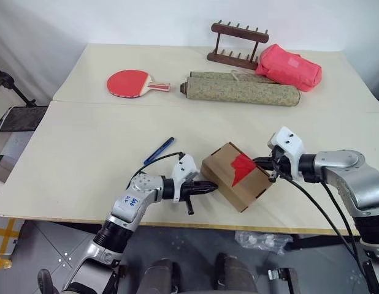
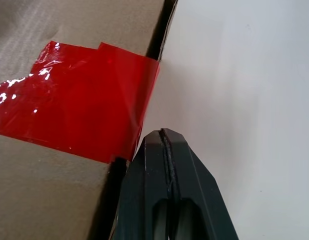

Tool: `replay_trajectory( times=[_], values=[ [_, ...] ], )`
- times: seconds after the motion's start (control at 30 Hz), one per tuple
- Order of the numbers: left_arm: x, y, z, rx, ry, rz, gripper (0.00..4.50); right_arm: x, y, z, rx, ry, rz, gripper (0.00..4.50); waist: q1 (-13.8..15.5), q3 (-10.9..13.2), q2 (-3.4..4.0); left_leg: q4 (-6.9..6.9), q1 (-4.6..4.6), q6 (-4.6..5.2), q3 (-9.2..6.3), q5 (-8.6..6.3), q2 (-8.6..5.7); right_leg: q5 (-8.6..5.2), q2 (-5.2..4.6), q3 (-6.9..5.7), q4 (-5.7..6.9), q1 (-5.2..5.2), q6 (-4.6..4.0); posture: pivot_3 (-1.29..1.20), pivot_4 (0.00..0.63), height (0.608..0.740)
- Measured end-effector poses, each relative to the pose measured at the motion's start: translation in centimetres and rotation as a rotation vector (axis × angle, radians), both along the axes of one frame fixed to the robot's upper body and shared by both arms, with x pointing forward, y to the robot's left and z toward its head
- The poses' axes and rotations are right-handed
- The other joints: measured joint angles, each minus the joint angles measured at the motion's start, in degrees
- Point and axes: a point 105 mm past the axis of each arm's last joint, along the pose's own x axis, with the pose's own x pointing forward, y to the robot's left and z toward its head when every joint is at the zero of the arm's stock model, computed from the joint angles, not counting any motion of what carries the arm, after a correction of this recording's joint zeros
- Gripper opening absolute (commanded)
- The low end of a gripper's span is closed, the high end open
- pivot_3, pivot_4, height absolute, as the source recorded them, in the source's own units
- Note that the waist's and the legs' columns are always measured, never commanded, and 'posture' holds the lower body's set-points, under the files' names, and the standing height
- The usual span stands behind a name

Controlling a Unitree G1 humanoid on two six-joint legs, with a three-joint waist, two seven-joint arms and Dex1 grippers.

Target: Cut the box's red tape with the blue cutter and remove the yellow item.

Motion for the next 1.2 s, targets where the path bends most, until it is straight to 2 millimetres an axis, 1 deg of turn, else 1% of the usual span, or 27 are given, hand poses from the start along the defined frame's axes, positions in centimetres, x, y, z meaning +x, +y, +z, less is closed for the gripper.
replay_trajectory(
  times=[0.1, 0.17, 0.23, 0.33, 0.37, 0.43, 0.5, 0.53, 0.57, 0.6, 0.67, 0.7, 0.77, 0.83, 0.87, 0.9, 1.03, 1.1, 1.2],
  values=[
    [0.4, 0.3, 0.3, -0.012, -0.003, 0.028, 0.03, 0.1, 0.0, 0.2, 0.002, -0.016, 0.004, 0.00, 0.0, 0.0, 0.00, 0.00, 0.00, 0.00, 0.00, 0.00, 0.00, 0.00, 0.00, 0.00, 0.00, 0.00, 0.00, 0.00, 0.150, 0.740],
    [1.1, 1.2, 1.0, -0.046, 0.003, 0.080, 0.03, 0.4, -0.6, 0.8, 0.016, -0.042, -0.014, 0.00, 0.0, 0.0, 0.00, 0.00, 0.00, 0.00, 0.00, 0.00, 0.01, 0.00, 0.00, 0.00, 0.00, 0.00, 0.00, 0.00, 0.150, 0.740],
    [1.6, 2.7, 1.9, -0.076, 0.008, 0.135, 0.03, 0.8, -1.8, 1.8, 0.032, -0.080, -0.051, 0.00, 0.0, 0.0, 0.00, 0.00, 0.00, 0.00, 0.00, 0.00, 0.01, 0.00, 0.00, 0.00, 0.01, 0.00, 0.00, 0.00, 0.150, 0.740],
    [1.5, 5.5, 2.7, -0.100, 0.021, 0.194, 0.03, 1.3, -3.5, 3.1, 0.084, -0.124, -0.106, 0.00, -0.1, 0.0, 0.00, -0.02, 0.01, -0.01, 0.00, 0.00, 0.02, 0.00, 0.01, -0.01, 0.01, -0.01, 0.00, 0.00, 0.150, 0.740],
    [1.5, 6.5, 2.8, -0.102, 0.028, 0.216, 0.01, 1.3, -4.0, 3.4, 0.105, -0.130, -0.121, 0.17, -0.2, 0.0, 0.00, -0.02, 0.00, -0.01, 0.00, 0.00, 0.03, 0.00, 0.03, -0.01, 0.01, -0.01, 0.00, 0.00, 0.150, 0.740],
    [1.3, 8.4, 2.8, -0.086, 0.035, 0.259, 0.42, 1.1, -4.5, 3.7, 0.139, -0.123, -0.120, 0.59, -0.2, 0.0, 0.00, -0.02, 0.01, -0.01, 0.00, 0.00, 0.04, 0.00, 0.03, -0.01, 0.01, -0.01, 0.00, 0.00, 0.150, 0.740],
    [1.1, 10.7, 2.4, -0.041, 0.060, 0.315, 0.89, 0.6, -4.4, 4.0, 0.185, -0.092, -0.096, 1.21, -0.3, 0.0, 0.00, -0.01, 0.01, -0.01, 0.00, 0.00, 0.05, 0.00, 0.05, 0.00, 0.02, -0.01, 0.00, 0.00, 0.150, 0.740],
    [1.3, 11.9, 2.7, -0.037, 0.053, 0.351, 1.23, 0.4, -4.5, 4.3, 0.208, -0.090, -0.094, 1.59, -0.3, 0.0, 0.00, -0.01, 0.01, -0.01, 0.01, 0.00, 0.05, 0.00, 0.04, 0.01, 0.03, -0.01, 0.00, 0.00, 0.150, 0.740],
    [1.6, 12.8, 3.2, -0.056, 0.039, 0.387, 1.48, 0.3, -4.6, 4.5, 0.223, -0.091, -0.095, 1.86, -0.3, 0.0, 0.00, -0.01, 0.02, 0.00, 0.01, 0.00, 0.05, 0.00, 0.03, 0.02, 0.03, 0.00, 0.00, 0.00, 0.150, 0.740],
    [2.0, 13.5, 4.1, -0.080, 0.014, 0.415, 1.85, 0.3, -4.7, 4.7, 0.233, -0.095, -0.096, 2.27, -0.1, 0.0, -0.01, 0.01, 0.03, 0.00, 0.00, 0.00, 0.05, 0.00, 0.02, 0.02, 0.03, 0.02, 0.00, 0.00, 0.150, 0.740],
    [2.5, 14.9, 5.2, -0.076, -0.029, 0.450, 2.37, 0.2, -4.7, 4.8, 0.238, -0.096, -0.092, 2.86, 0.1, 0.0, -0.01, 0.01, 0.03, 0.00, -0.01, 0.00, 0.01, 0.00, -0.01, 0.02, 0.04, 0.02, 0.00, 0.00, 0.150, 0.740],
    [2.8, 15.5, 5.6, -0.072, -0.042, 0.467, 2.70, 0.1, -4.7, 4.8, 0.238, -0.093, -0.087, 3.23, 0.1, 0.0, -0.01, 0.01, 0.02, 0.00, 0.01, 0.00, -0.02, 0.00, -0.02, 0.04, 0.05, 0.01, 0.00, 0.00, 0.150, 0.740],
    [3.1, 16.3, 5.8, -0.064, -0.052, 0.476, 3.30, -0.3, -4.6, 4.6, 0.240, -0.081, -0.074, 3.91, 0.1, 0.0, -0.01, 0.00, 0.03, -0.03, -0.01, -0.02, -0.01, 0.00, -0.01, 0.01, 0.09, 0.00, 0.00, 0.00, 0.150, 0.740],
    [3.4, 16.8, 5.5, -0.064, -0.043, 0.480, 3.91, -0.8, -4.2, 4.5, 0.252, -0.063, -0.052, 4.50, 0.0, 0.0, -0.01, -0.01, 0.02, -0.05, -0.01, -0.04, 0.00, 0.00, 0.00, -0.01, 0.09, -0.02, 0.00, 0.00, 0.150, 0.740],
    [3.7, 17.1, 5.2, -0.058, -0.032, 0.480, 4.25, -0.9, -4.0, 4.5, 0.255, -0.061, -0.042, 4.50, -0.1, 0.0, -0.01, -0.02, 0.02, -0.05, 0.00, -0.04, 0.00, 0.00, 0.02, -0.02, 0.09, -0.03, 0.00, 0.00, 0.150, 0.740],
    [3.9, 17.3, 5.1, -0.052, -0.029, 0.479, 4.47, -1.0, -3.9, 4.5, 0.254, -0.062, -0.036, 4.50, -0.1, 0.0, -0.01, -0.02, 0.02, -0.05, 0.01, -0.04, 0.01, 0.00, 0.03, -0.03, 0.09, -0.03, 0.00, 0.00, 0.150, 0.740],
    [5.7, 17.7, 4.4, 0.031, -0.037, 0.475, 4.47, -1.5, -3.4, 4.3, 0.244, -0.068, -0.025, 4.50, 0.1, 0.0, -0.02, -0.02, 0.03, -0.04, 0.05, -0.03, -0.02, 0.00, 0.03, 0.00, 0.07, -0.02, 0.00, 0.00, 0.150, 0.740],
    [6.3, 17.3, 3.6, 0.078, -0.034, 0.455, 4.47, -1.7, -2.9, 4.4, 0.245, -0.070, -0.016, 4.50, 0.0, 0.0, -0.02, -0.02, 0.03, -0.04, 0.07, -0.03, -0.02, 0.00, 0.02, 0.00, 0.07, -0.02, 0.01, 0.00, 0.150, 0.740],
    [6.8, 16.7, 2.8, 0.126, -0.025, 0.425, 4.47, -2.0, -2.9, 4.1, 0.245, -0.065, -0.026, 4.50, 0.0, 0.0, -0.03, -0.02, 0.03, -0.05, 0.05, -0.04, 0.00, 0.00, 0.04, -0.04, 0.10, -0.04, 0.01, 0.00, 0.150, 0.740]
  ],
)
